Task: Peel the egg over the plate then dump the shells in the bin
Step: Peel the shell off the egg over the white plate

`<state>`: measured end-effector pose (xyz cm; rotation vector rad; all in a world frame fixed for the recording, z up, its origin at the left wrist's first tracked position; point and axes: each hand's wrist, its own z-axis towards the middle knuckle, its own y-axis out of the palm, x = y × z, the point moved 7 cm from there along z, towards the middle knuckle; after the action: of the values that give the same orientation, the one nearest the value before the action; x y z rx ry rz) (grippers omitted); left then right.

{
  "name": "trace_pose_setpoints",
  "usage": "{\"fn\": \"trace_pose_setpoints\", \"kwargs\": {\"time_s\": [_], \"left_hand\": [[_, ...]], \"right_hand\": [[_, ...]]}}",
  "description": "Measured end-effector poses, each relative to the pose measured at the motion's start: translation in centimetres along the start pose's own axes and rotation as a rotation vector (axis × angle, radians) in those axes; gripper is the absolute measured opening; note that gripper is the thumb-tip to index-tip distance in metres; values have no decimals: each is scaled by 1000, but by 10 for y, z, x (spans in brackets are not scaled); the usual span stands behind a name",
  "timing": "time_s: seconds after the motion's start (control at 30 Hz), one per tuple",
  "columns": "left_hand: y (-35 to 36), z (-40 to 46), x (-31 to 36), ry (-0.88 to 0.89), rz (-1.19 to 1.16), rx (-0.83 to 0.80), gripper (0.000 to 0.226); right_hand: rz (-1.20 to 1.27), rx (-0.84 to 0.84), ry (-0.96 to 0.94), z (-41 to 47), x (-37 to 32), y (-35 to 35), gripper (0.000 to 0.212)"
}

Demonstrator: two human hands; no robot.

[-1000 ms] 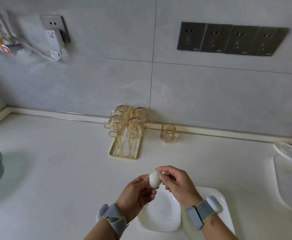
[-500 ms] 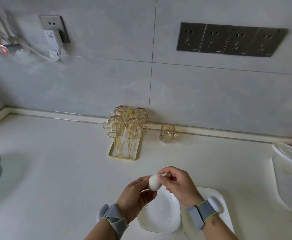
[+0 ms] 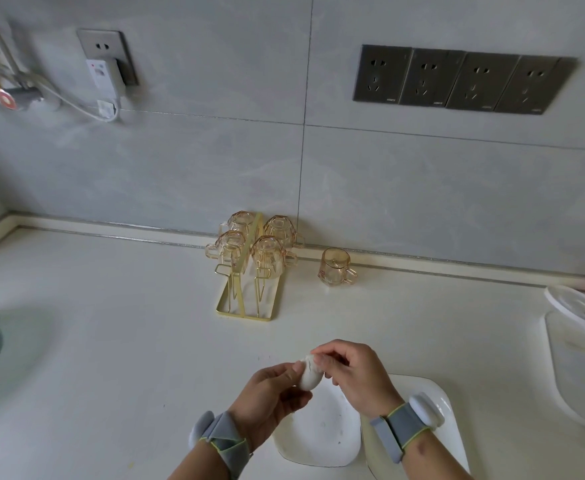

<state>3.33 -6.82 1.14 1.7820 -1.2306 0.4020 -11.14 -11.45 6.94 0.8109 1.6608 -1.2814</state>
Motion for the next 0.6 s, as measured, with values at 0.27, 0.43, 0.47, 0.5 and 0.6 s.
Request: {"fn": "trace_pose_setpoints", "kwargs": {"time_s": [0.27, 0.43, 0.47, 0.5, 0.6], "left_hand": [[-1, 0, 1, -4, 30, 57, 24], [-5, -1, -2, -29, 62, 76, 24], [-5, -1, -3, -34, 60, 77, 25], [-6, 0, -3, -37, 56, 78, 25], [-7, -1, -3, -44, 38, 83, 27]], "right_hand": [[-19, 22, 34, -3, 4, 0, 13], [-4, 35, 72, -4, 8, -1, 19], [3, 32, 76, -4, 8, 0, 18], [11, 32, 80, -4, 8, 0, 18], [28, 33, 91, -4, 9, 0, 18]]}}
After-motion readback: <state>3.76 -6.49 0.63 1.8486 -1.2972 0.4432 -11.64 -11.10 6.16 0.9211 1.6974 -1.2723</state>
